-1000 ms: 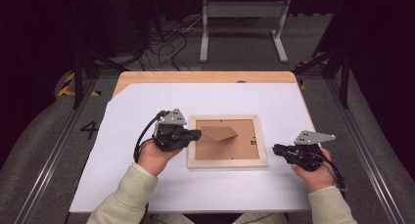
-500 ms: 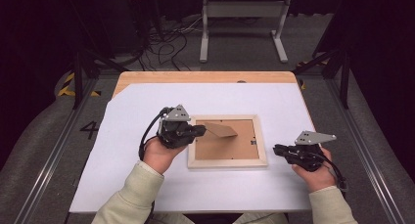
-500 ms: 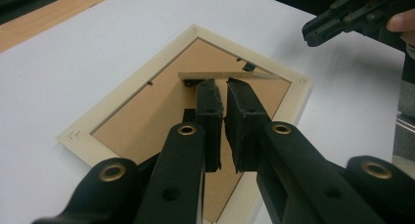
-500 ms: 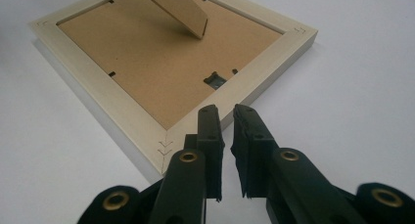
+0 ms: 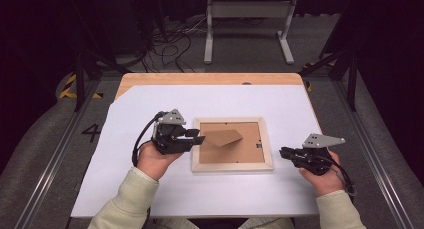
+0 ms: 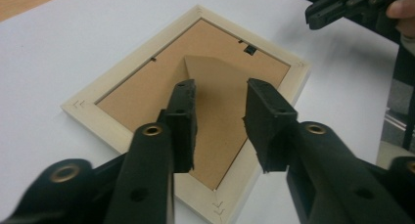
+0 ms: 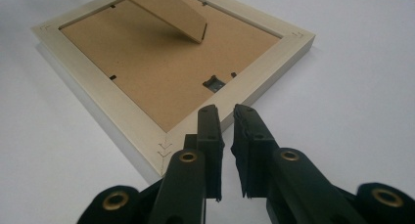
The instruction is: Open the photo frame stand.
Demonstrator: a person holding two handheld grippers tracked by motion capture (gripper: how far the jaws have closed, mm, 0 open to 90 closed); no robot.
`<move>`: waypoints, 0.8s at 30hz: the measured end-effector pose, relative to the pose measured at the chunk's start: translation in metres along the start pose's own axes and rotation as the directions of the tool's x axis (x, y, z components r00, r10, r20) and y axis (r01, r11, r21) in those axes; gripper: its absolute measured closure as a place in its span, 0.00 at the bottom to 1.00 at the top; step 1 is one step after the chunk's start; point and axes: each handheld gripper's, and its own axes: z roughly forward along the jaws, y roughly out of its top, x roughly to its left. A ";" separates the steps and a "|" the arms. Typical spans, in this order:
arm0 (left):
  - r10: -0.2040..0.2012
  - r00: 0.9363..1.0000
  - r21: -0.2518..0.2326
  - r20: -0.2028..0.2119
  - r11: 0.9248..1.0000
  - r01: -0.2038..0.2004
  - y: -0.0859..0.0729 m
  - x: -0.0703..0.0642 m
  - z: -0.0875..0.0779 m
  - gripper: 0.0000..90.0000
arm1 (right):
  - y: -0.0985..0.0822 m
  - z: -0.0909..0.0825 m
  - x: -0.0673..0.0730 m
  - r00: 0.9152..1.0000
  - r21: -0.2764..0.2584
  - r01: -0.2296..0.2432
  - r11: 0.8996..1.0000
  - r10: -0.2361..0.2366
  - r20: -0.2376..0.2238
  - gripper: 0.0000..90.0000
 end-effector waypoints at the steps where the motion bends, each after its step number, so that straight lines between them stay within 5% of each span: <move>1: -0.012 1.000 -0.008 0.000 1.000 0.012 0.000 0.001 -0.003 0.66 | 0.000 0.000 0.000 1.000 0.000 0.000 1.000 0.000 0.000 0.91; 9: -0.029 1.000 -0.025 -0.009 0.999 0.029 0.000 0.001 -0.011 0.59 | 0.000 0.001 0.000 1.000 0.000 0.001 1.000 -0.001 -0.003 0.91; 13: -0.080 0.997 -0.024 0.013 0.996 0.080 0.000 0.003 -0.008 0.54 | 0.000 0.001 0.000 1.000 -0.001 -0.002 1.000 0.002 -0.002 0.91; 15: -0.142 0.989 -0.015 0.029 0.990 0.143 -0.002 0.007 -0.006 0.49 | 0.000 0.001 0.000 1.000 -0.002 -0.001 1.000 0.001 -0.003 0.91; 16: -0.142 0.989 -0.015 0.029 0.990 0.143 -0.002 0.007 -0.006 0.48 | 0.000 0.001 0.000 1.000 -0.002 -0.001 1.000 0.001 -0.003 0.91; 17: -0.190 0.981 -0.008 0.044 0.982 0.191 -0.004 0.010 -0.005 0.46 | 0.000 0.002 0.000 1.000 -0.003 0.000 1.000 0.000 -0.003 0.91; 18: -0.190 0.981 -0.008 0.044 0.982 0.191 -0.004 0.010 -0.005 0.45 | 0.000 0.002 0.000 1.000 -0.003 0.001 1.000 -0.001 -0.004 0.91; 24: -0.285 0.956 -0.011 0.075 0.958 0.286 -0.013 0.019 -0.006 0.42 | 0.001 0.003 -0.001 1.000 -0.002 0.001 1.000 -0.001 -0.006 0.91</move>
